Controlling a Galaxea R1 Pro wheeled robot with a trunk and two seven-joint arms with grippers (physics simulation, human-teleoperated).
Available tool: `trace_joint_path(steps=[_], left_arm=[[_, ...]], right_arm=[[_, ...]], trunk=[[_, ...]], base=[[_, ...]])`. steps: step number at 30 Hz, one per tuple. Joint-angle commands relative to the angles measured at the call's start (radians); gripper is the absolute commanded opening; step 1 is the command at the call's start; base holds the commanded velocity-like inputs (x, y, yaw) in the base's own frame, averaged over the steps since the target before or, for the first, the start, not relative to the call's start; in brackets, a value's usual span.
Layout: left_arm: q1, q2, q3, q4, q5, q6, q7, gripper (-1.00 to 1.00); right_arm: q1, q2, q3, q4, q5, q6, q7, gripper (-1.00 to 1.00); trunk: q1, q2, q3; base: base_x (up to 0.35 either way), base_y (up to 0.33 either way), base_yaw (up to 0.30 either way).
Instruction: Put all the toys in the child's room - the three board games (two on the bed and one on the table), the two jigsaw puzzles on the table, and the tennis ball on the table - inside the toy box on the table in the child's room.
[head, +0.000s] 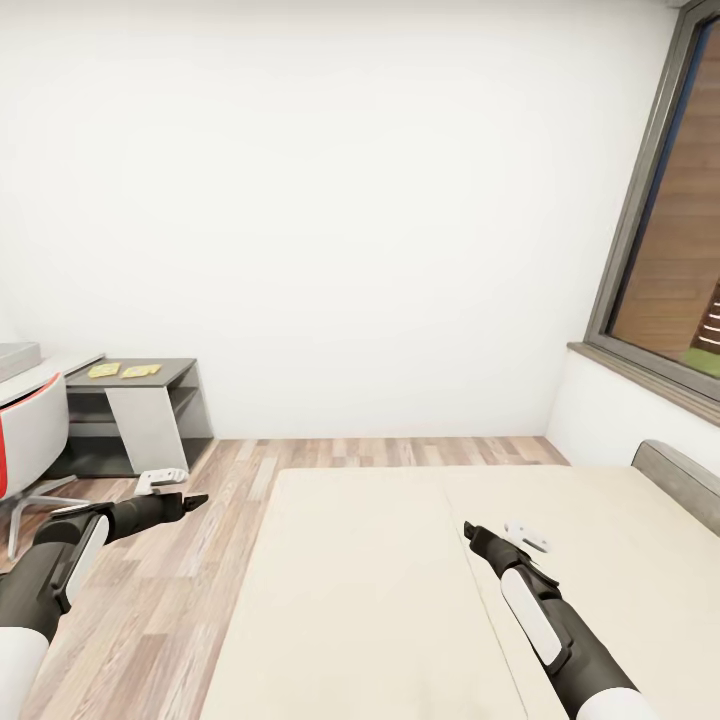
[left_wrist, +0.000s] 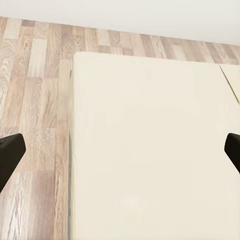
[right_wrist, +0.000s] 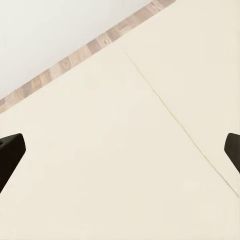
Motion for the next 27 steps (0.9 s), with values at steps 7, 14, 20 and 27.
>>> trace_joint_path(steps=[7,14,20,27], left_arm=[[0.000,0.000,0.001,0.000,0.010,0.009,0.001,1.00],[0.000,0.000,0.001,0.000,0.010,0.010,0.003,1.00],[0.000,0.000,0.001,0.000,0.010,0.010,0.005,1.00],[0.000,0.000,0.001,0.000,0.010,0.010,0.005,1.00]], right_arm=[[0.000,-0.001,0.004,-0.002,-0.007,0.001,-0.009,1.00],[0.000,-0.001,0.004,-0.002,-0.007,0.001,-0.009,1.00],[0.000,-0.001,0.005,-0.002,-0.007,-0.020,-0.007,1.00],[0.000,-0.001,0.006,-0.002,-0.008,-0.031,-0.006,1.00]], trunk=[[0.000,-0.001,0.000],[0.000,-0.001,0.000],[0.000,-0.001,0.000],[0.000,-0.001,0.000]], base=[[0.000,-0.072,0.000],[0.000,-0.258,0.000],[0.000,-0.293,0.000],[0.000,-0.298,0.000]])
